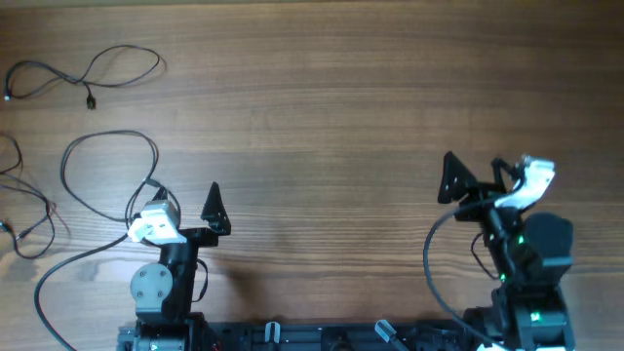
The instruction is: Untangle cables
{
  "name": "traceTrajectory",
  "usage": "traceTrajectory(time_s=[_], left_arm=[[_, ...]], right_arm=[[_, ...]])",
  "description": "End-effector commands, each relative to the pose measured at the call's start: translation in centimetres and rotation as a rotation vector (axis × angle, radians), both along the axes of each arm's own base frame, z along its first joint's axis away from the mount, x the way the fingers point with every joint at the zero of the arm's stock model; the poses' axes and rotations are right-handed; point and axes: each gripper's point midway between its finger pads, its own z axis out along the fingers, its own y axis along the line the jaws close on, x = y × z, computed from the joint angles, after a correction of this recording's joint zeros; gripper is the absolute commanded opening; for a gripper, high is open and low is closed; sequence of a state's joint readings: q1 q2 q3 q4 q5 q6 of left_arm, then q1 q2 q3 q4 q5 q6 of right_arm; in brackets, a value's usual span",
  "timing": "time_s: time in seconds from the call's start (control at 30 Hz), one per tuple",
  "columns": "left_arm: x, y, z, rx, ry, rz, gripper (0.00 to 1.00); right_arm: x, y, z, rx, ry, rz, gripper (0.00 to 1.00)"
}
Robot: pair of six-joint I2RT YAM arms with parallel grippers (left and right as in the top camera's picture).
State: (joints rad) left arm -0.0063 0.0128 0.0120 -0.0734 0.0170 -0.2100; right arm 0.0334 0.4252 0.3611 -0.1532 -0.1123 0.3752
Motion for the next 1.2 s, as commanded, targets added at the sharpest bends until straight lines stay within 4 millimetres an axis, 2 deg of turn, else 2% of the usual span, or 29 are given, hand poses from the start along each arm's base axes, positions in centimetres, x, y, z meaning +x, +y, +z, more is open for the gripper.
traceTrajectory(time_s=[0.0,0.2,0.33,0.57,0.73,0.83,1.17], left_arm=[[0.0,-0.1,-0.1,0.019,-0.001,-0.009,1.00],[0.0,-0.1,-0.1,0.019,-0.002,-0.009,1.00],[0.0,-0.1,-0.1,0.019,-0.002,-0.009,1.00],[0.0,-0.1,-0.1,0.019,-0.002,-0.009,1.00],[0.0,-0.1,-0.1,0.019,-0.002,-0.009,1.00],[0.0,-0.1,-0.1,0.019,-0.002,-0.009,1.00],[0.0,-0.1,-0.1,0.019,-0.002,-0.009,1.00]], right_arm=[[-1.0,0.4,0.2,-0.028,-0.090,0.027,1.00],[-2.4,0.2,0.2,-0.025,-0.221,0.021,1.00],[-2.8,0.2,-1.0,-0.024,-0.254,0.020,1.00],[-2.1,-0.2,-3.7,-0.027,-0.228,-0.003,1.00],[-2.0,-1.1,-3.8,-0.070,-0.230,-0.056,1.00],[-2.0,-1.2,-3.8,-0.141,-0.238,-0.051,1.00],[-2.0,-1.1,-3.8,-0.219,-0.244,-0.035,1.00]])
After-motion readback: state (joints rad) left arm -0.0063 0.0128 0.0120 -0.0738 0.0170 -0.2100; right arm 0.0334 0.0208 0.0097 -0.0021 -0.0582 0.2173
